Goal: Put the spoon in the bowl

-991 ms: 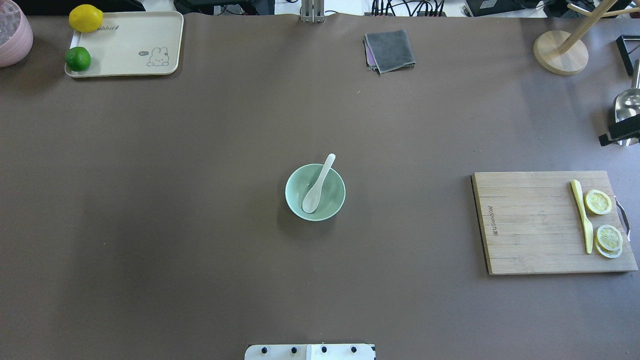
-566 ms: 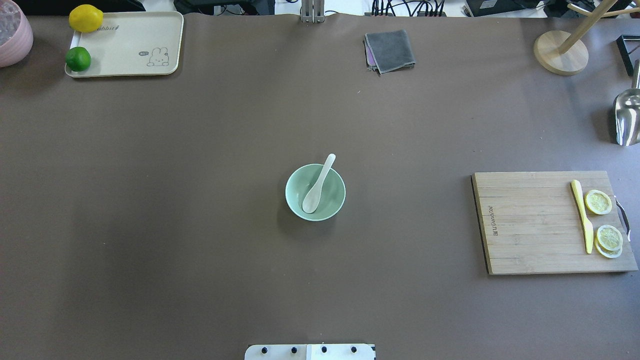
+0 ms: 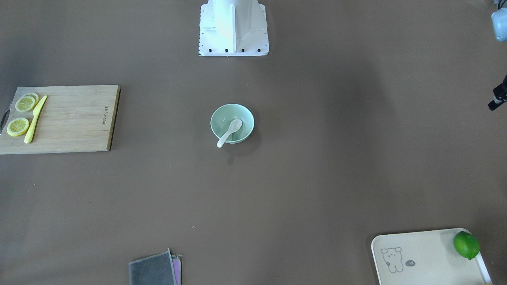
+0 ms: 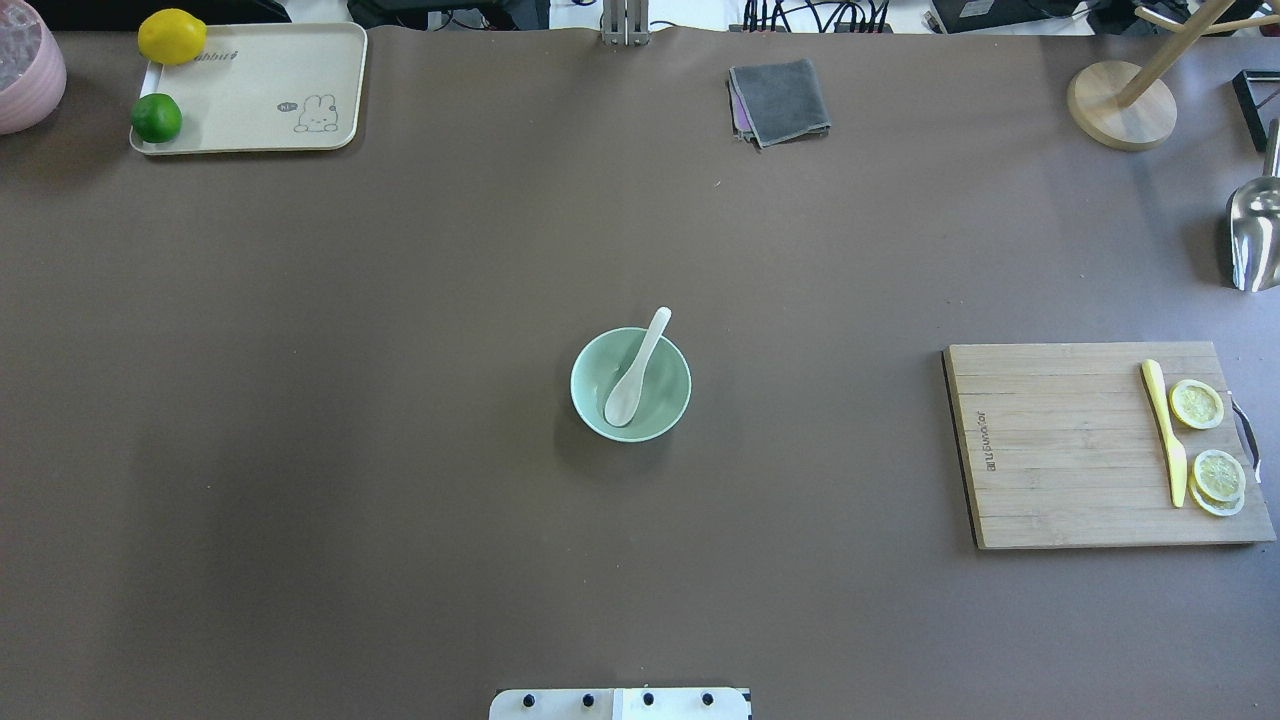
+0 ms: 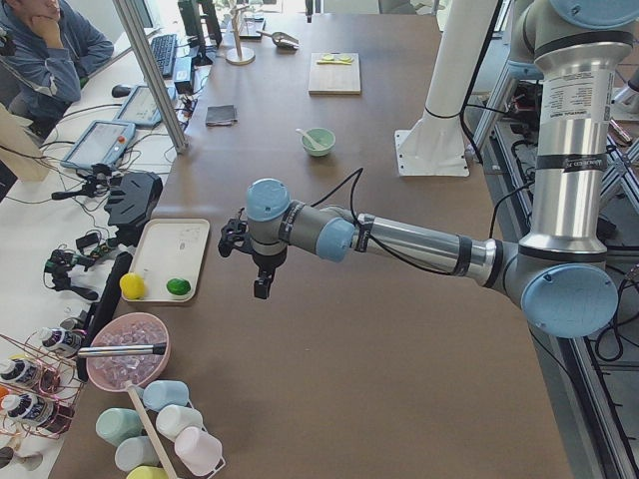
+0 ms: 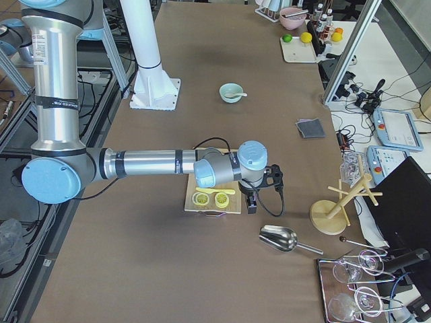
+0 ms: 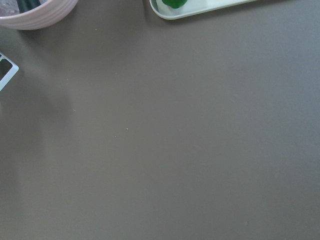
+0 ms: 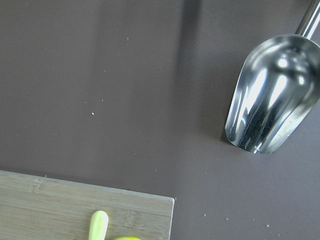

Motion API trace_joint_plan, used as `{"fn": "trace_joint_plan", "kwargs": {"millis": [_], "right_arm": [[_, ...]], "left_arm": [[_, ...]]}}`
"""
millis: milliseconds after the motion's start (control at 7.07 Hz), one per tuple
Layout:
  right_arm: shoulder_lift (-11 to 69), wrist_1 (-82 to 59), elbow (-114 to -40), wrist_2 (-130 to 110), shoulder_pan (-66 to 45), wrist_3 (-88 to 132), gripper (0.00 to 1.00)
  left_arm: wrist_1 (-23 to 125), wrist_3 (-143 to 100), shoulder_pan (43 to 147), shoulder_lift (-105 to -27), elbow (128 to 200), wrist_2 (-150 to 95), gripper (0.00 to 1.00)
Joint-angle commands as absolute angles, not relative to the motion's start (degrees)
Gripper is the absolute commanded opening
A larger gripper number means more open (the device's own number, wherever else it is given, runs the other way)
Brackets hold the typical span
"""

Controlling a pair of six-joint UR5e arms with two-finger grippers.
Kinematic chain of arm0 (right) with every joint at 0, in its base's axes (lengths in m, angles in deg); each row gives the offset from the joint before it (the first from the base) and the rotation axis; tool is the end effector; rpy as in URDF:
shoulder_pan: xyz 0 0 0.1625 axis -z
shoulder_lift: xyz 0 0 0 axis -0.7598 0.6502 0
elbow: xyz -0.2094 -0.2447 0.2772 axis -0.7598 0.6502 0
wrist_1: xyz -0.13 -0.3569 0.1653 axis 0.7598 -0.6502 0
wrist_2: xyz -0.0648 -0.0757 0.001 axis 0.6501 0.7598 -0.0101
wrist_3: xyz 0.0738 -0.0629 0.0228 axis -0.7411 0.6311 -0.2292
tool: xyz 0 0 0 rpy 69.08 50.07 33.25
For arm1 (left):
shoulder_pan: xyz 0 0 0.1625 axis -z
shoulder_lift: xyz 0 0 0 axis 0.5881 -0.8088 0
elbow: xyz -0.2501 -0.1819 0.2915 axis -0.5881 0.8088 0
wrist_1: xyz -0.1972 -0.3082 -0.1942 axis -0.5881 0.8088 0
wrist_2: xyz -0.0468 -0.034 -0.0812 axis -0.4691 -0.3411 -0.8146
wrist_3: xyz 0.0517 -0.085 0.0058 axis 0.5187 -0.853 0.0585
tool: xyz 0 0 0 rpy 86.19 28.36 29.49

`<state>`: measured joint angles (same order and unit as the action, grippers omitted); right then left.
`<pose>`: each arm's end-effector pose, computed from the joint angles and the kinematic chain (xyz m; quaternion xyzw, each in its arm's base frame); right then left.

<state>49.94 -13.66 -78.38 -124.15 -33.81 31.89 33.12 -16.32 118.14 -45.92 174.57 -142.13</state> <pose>0.0008 -0.5034 0.6043 0.0656 -0.4094 -0.0498 0.9086 0.0074 -0.4999 0.5463 0.0921 0.4065 0.0530 0.9074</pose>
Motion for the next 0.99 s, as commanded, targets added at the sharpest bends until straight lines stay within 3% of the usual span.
{"fn": "trace_joint_plan", "kwargs": {"millis": [0, 849], "right_arm": [[47.70, -19.58, -78.95, -124.21, -35.80, 35.37, 1.00], [47.88, -19.95, -78.51, -122.64, -37.83, 37.30, 1.00]], "left_arm": [[32.87, -13.77, 118.73, -45.63, 173.81, -142.29, 0.98], [33.57, -12.78, 118.73, -43.61, 172.66, -140.70, 0.98]]}}
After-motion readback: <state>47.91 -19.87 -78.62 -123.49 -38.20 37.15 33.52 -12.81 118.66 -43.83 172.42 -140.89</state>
